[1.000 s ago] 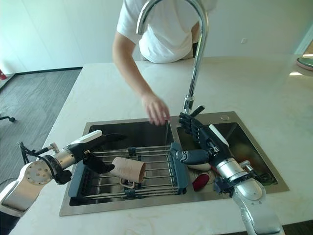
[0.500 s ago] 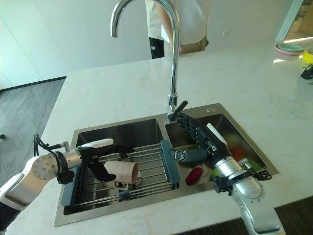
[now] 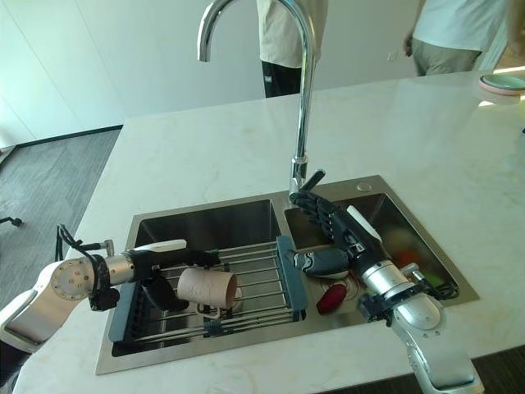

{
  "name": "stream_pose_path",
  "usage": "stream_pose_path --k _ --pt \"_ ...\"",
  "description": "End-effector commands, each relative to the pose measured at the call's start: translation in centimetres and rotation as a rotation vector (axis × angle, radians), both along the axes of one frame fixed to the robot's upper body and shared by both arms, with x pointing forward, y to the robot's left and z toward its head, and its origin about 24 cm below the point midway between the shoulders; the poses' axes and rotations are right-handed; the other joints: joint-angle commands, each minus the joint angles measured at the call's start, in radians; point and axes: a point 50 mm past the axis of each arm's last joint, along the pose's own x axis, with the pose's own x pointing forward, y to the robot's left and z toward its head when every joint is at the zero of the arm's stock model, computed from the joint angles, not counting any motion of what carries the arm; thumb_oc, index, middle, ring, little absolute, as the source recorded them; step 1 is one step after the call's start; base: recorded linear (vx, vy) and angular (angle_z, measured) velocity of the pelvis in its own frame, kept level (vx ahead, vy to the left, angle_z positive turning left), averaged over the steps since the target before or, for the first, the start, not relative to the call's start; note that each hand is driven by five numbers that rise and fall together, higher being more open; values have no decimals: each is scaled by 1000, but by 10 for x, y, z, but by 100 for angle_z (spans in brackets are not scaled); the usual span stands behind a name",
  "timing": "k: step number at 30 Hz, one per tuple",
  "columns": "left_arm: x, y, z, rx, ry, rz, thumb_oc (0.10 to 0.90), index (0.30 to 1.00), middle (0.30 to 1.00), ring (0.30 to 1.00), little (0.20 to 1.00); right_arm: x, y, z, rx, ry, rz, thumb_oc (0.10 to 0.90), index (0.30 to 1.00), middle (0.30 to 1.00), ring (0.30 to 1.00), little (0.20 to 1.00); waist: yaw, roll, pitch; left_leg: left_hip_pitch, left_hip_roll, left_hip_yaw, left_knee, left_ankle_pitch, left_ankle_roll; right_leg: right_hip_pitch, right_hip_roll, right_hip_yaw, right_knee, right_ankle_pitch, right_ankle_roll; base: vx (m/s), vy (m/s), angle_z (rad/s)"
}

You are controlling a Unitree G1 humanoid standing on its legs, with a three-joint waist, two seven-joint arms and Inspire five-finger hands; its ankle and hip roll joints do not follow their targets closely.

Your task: Place the dishes in the dishwasher.

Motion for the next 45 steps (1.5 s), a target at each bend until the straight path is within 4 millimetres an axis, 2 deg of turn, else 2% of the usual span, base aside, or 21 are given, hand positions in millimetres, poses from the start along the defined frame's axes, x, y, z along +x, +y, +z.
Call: stream_pose_path --k 1,16,45 --pt "13 -4 36 -2 -188 -14 800 900 900 900 900 4 14 53 27 -282 83 800 900 900 900 900 -10 -10 -49 -27 37 -13 112 -102 -12 44 -37 -75 -27 13 77 0 0 0" --pt "15 -5 22 42 -183 -7 800 900 900 900 900 4 15 52 25 -277 97 800 900 900 900 900 -14 -15 -51 -24 37 -10 112 -104 -8 44 -35 -70 -27 13 77 0 0 0" --pt "15 -13 -13 -26 -61 45 800 900 900 900 900 3 17 48 33 -275 108 800 900 900 900 900 -28 -22 -47 -17 39 3 112 -107 -2 45 -28 -63 -27 13 76 0 0 0"
